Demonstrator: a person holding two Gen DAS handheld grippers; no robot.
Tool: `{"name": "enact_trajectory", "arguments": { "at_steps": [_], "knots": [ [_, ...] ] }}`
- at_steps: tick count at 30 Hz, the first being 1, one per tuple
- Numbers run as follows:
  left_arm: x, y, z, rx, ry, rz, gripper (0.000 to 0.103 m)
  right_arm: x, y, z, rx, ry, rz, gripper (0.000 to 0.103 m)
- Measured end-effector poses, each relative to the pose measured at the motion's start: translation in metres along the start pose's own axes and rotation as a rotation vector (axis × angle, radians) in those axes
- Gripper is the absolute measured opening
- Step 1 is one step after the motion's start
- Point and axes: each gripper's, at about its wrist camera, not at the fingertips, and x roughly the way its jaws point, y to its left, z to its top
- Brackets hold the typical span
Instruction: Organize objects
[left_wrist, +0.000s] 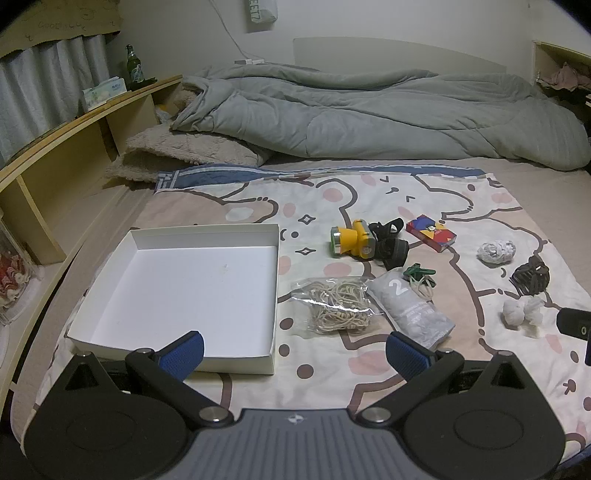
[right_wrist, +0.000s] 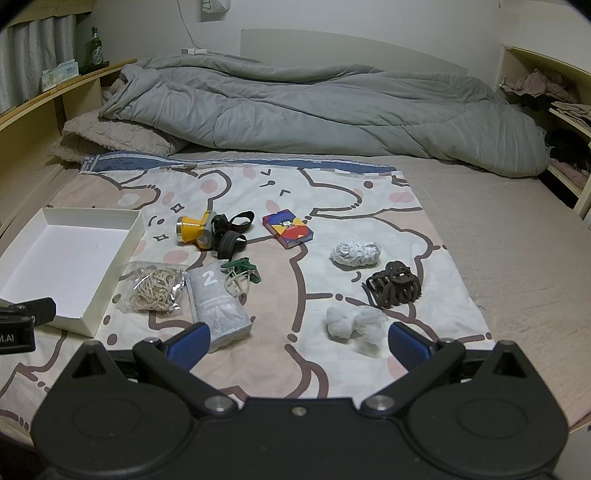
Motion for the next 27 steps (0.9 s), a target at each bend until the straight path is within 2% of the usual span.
{"name": "enact_trajectory", "arguments": {
  "at_steps": [27],
  "knots": [
    [0.0003,0.0012,0.0003,-0.009,0.005,0.014,0.103,-0.0001,-0.0015,-0.0036,-0.003,0.003,0.001,0.103]
  ]
}}
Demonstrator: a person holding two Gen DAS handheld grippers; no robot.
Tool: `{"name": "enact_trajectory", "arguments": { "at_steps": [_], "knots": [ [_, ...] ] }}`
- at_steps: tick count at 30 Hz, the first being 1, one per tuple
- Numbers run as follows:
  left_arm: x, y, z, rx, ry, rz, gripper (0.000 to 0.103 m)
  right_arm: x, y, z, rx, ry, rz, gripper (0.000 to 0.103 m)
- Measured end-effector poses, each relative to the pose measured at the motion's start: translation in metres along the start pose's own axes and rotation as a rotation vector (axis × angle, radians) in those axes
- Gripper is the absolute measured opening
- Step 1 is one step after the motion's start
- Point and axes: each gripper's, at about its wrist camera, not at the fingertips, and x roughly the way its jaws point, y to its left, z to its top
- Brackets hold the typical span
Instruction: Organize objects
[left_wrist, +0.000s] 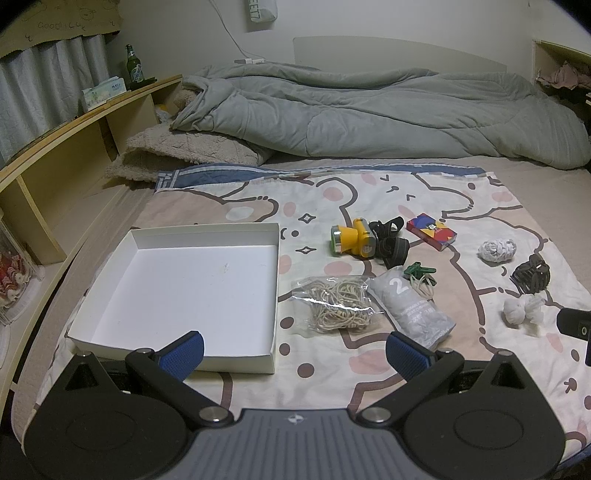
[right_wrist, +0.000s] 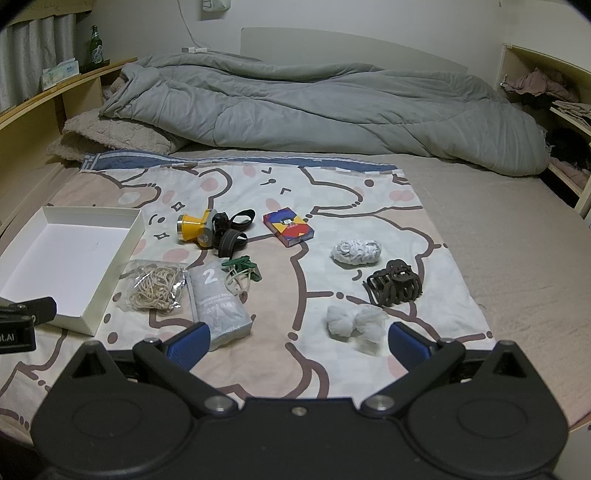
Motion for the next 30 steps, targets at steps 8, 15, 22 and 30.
{"name": "enact_trajectory", "arguments": {
  "at_steps": [8,15,22,30],
  "knots": [
    [0.0000,-0.0006,0.0005,-0.005,0.001,0.006,0.103,0.0043,0.0013,-0.0005,-0.003,0.002,-0.002,0.103],
    [0.0000,-0.0001,-0.0001,-0.008,0.002,0.008,0.103,0.0037,0.0009,-0.0001,-0.004,0.003,-0.002,0.103],
    [0.0016,0.0009,-0.0041,-0.014,0.007,0.017,0.103,0.0036,0.0006,0.0007,-0.004,0.003,-0.001,0.103],
    [0.0013,0.0004,-0.0043,-0.038,0.013,0.044,0.103,0.0045,0.0007,0.0004,-0.004,0.004,-0.004,0.103]
  ]
}}
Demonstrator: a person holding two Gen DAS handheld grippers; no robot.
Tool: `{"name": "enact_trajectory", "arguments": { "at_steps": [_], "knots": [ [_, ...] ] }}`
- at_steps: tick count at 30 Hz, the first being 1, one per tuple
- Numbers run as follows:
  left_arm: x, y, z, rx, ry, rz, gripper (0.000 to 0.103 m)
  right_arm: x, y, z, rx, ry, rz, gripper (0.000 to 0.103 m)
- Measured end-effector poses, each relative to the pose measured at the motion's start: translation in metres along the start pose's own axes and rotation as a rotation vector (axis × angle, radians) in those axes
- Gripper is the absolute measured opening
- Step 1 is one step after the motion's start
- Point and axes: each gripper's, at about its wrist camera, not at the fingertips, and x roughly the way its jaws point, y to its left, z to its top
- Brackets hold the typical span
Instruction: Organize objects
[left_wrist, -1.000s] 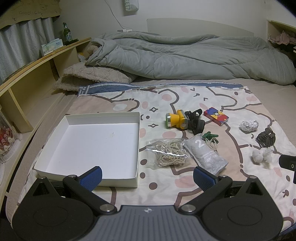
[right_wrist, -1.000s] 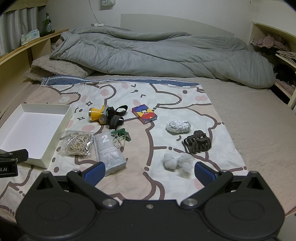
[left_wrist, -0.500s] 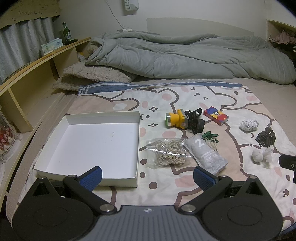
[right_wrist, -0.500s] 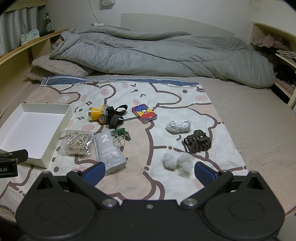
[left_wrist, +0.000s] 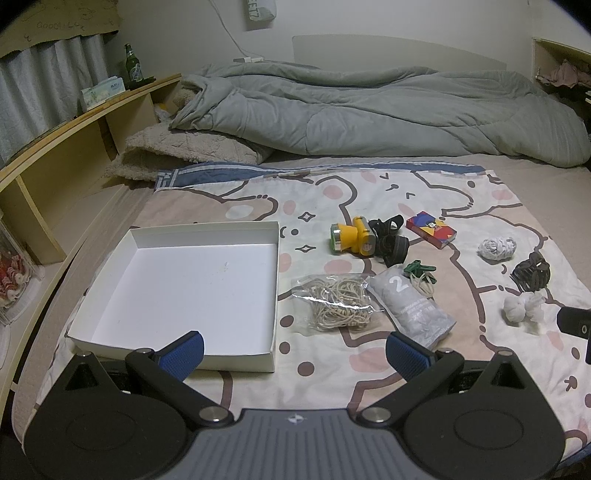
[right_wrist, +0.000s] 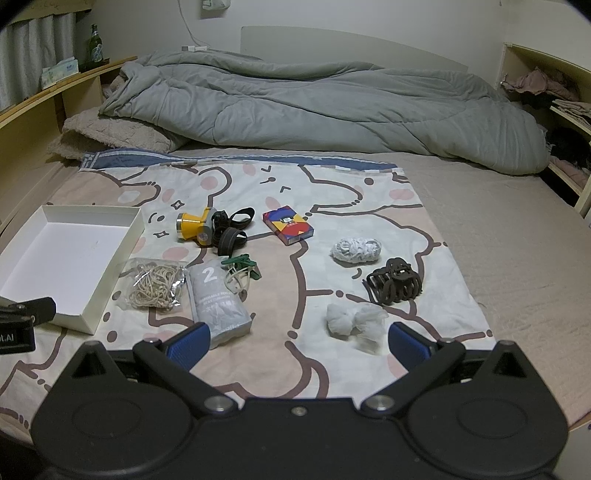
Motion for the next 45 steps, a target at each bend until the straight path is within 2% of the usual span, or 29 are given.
{"name": "enact_trajectory", "arguments": {
  "at_steps": [7,15,22,33,36,40,45],
  "knots": [
    [0.000,-0.001,0.001,-0.037,0.007,0.035,0.103,0.000,0.000,-0.001,-0.003,0.001,0.000,0.103],
    [0.000,-0.001,0.002,-0.038,0.006,0.045,0.103,0.000,0.000,-0.001,-0.005,0.008,-0.005,0.103],
    [0.000,-0.005,0.014,-0.015,-0.026,0.090,0.103,0.003,0.001,0.005,-0.006,0.000,0.020,0.103],
    [0.016,0.011,0.044,-0.043,-0.072,0.109,0.103,0.003,0.002,0.035,0.032,-0.145,0.110,0.103],
    [0.024,0.019,0.052,-0.055,-0.102,0.126,0.103,0.009,0.003,0.045,0.037,-0.177,0.109,0.103],
    [0.033,0.024,0.059,-0.059,-0.148,0.141,0.103,0.022,0.005,0.055,0.042,-0.195,0.134,0.103],
    [0.041,0.024,0.065,-0.046,-0.184,0.109,0.103,0.045,0.010,0.065,0.039,-0.203,0.145,0.103]
  ]
}}
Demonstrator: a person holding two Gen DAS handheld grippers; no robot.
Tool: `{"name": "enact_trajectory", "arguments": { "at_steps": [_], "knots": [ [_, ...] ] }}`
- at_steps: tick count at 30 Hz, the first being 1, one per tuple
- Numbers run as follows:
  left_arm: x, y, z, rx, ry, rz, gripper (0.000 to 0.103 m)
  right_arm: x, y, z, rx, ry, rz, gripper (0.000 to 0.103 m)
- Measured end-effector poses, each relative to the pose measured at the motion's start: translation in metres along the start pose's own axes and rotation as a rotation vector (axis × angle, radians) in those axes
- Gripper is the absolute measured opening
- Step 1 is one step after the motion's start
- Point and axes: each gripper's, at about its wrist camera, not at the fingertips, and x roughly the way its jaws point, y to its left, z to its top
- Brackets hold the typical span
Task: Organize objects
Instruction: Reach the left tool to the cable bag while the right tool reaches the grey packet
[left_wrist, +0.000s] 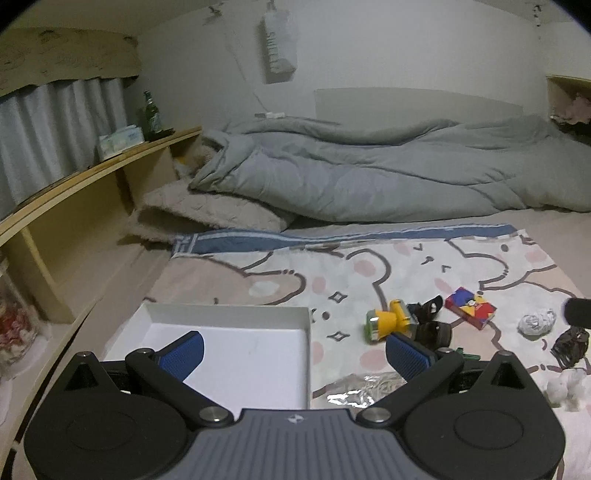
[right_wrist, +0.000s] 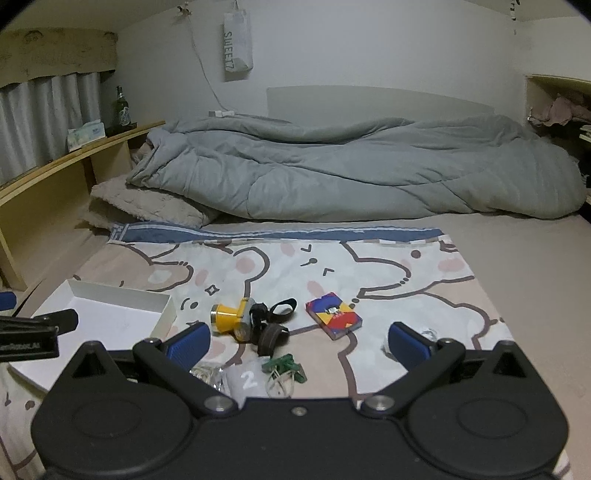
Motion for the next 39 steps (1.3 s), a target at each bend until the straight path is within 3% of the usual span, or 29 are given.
{"name": "enact_trajectory", "arguments": {
  "at_steps": [6,11,15,24,29,32,34,36,38,39],
  "knots": [
    [0.019,-0.011,-0.001,0.036,-0.003,-0.024,0.103,0.032,0.002,-0.007,0.022,-0.007,0.031,0.103],
    [0.037,-0.007,0.000,-0.014,0.021,-0.021,0.103,0.061,0.012,-0.020,-0.044,0.018,0.011,0.103],
    [0.049,-0.006,0.002,-0.086,0.053,-0.045,0.103,0.087,0.019,-0.036,-0.112,0.102,0.053,0.103],
    [0.074,-0.024,-0.003,-0.080,0.139,-0.104,0.103,0.130,0.029,-0.079,-0.152,0.299,0.090,0.102],
    [0.094,-0.032,-0.007,-0.111,0.238,-0.136,0.103,0.142,0.032,-0.095,-0.195,0.341,0.111,0.094],
    [0.101,-0.034,-0.011,-0.136,0.265,-0.209,0.103,0.147,0.034,-0.103,-0.213,0.399,0.137,0.079],
    [0.105,-0.037,-0.014,-0.144,0.285,-0.247,0.103,0.146,0.037,-0.106,-0.234,0.422,0.154,0.077],
    [0.110,-0.041,-0.017,-0.136,0.307,-0.257,0.103,0.140,0.038,-0.107,-0.266,0.411,0.160,0.075],
    [0.116,-0.046,-0.021,-0.121,0.321,-0.254,0.102,0.135,0.037,-0.106,-0.283,0.409,0.172,0.062],
    [0.120,-0.048,-0.022,-0.112,0.330,-0.245,0.102,0.134,0.035,-0.106,-0.278,0.419,0.181,0.062]
  ]
}}
